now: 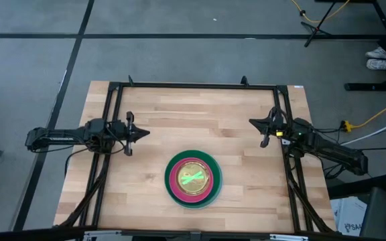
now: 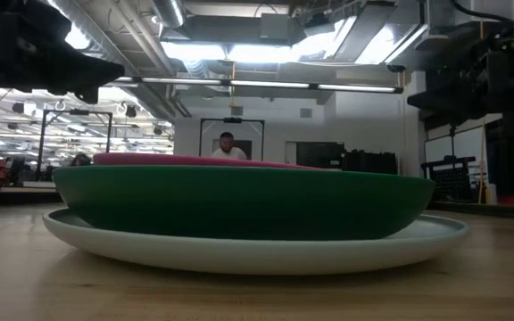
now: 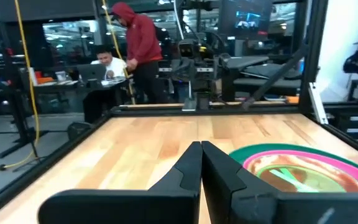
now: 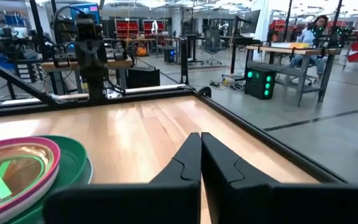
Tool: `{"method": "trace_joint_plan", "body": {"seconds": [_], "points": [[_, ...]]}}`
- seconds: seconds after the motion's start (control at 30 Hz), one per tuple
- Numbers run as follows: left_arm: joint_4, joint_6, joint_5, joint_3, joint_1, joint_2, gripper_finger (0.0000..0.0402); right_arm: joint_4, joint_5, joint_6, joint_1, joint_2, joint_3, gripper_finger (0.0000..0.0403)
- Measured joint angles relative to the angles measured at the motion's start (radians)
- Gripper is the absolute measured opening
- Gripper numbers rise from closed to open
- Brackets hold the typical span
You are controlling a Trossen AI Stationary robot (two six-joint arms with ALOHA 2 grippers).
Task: Stack plastic plates
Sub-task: Return to Home Position
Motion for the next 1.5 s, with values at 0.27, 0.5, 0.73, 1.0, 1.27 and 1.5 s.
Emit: {"method": "trace_joint_plan", "body": {"seconds": [0.27, 0.5, 0.73, 1.0, 1.27, 1.5], "points": [[-0.070, 0.039, -0.056, 0.000, 0.000, 0.000, 0.0004, -0.002, 0.007, 0.021, -0.001, 0.009, 0.000, 0.0001], [-0.069, 0.041, -0.114, 0.000, 0.000, 0.000, 0.0004, 0.026, 0.007, 0.036, -0.001, 0.018, 0.000, 0.0001], [-0.062, -0.007, -0.014, 0.000, 0.000, -0.001, 0.0004, 0.021, 0.007, 0.036, -0.001, 0.018, 0.000, 0.0001], [-0.065, -0.050, -0.095, 0.000, 0.000, -0.083, 0.0004, 0.022, 0.007, 0.036, -0.001, 0.018, 0.000, 0.0001], [-0.131, -0.069, -0.133, 0.001, 0.000, -0.118, 0.0004, 0.022, 0.006, 0.035, -0.001, 0.018, 0.000, 0.0001], [-0.133, -0.055, -0.133, 0.001, 0.000, -0.116, 0.0004, 0.021, 0.007, 0.035, -0.001, 0.018, 0.000, 0.0001]]}}
